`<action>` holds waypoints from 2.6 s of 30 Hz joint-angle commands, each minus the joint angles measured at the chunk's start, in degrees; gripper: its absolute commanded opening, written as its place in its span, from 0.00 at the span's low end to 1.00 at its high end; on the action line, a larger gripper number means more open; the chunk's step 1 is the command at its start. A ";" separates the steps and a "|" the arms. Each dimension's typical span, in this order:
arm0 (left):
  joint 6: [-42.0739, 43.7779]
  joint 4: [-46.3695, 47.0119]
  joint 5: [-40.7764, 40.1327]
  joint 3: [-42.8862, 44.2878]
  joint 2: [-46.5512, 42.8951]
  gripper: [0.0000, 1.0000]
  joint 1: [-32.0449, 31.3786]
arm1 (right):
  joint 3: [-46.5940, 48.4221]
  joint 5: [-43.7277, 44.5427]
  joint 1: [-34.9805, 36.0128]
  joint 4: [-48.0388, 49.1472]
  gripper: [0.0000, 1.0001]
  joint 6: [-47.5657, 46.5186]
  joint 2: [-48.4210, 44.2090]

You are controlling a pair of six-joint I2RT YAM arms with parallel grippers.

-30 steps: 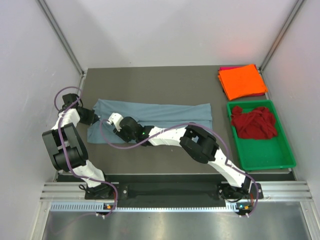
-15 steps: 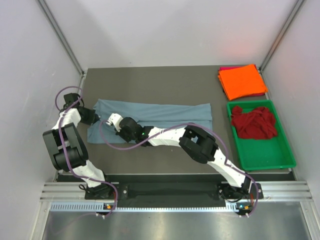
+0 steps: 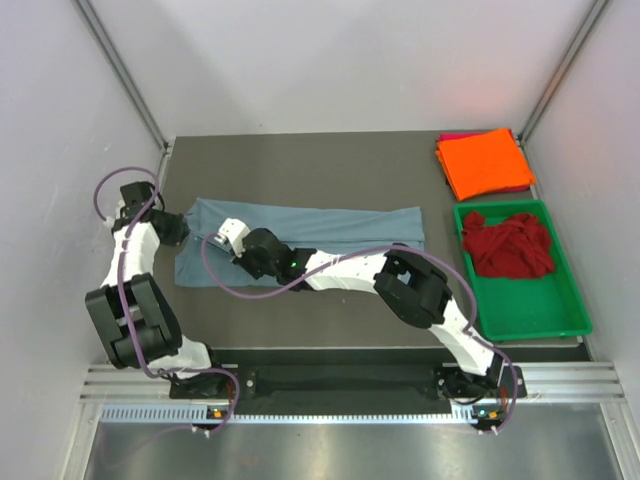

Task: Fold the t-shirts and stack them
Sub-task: Fold the tshirt

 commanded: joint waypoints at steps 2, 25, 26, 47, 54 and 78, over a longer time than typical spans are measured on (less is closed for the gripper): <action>-2.96 -3.91 -6.56 -0.86 -4.76 0.00 -0.51 | -2.19 -0.25 0.38 3.75 0.00 0.41 -5.93; -9.91 -17.10 -23.17 -6.39 -12.33 0.00 -10.36 | -16.87 -4.91 0.38 9.99 0.00 2.08 -14.46; -10.43 -17.63 -23.78 -6.39 -12.41 0.00 -10.62 | -17.48 -4.91 0.38 10.17 0.00 2.08 -14.63; -6.22 -8.06 -17.73 -5.34 -1.79 0.00 -11.06 | -14.59 -6.41 -0.41 7.18 0.00 1.99 -10.60; -5.86 -4.28 -14.48 -2.79 1.99 0.00 -10.97 | -11.69 -9.20 -2.61 6.04 0.00 2.96 -8.83; -2.45 2.23 -10.70 10.29 12.81 0.34 -10.97 | -1.67 -13.27 -11.40 1.30 0.12 8.32 -2.94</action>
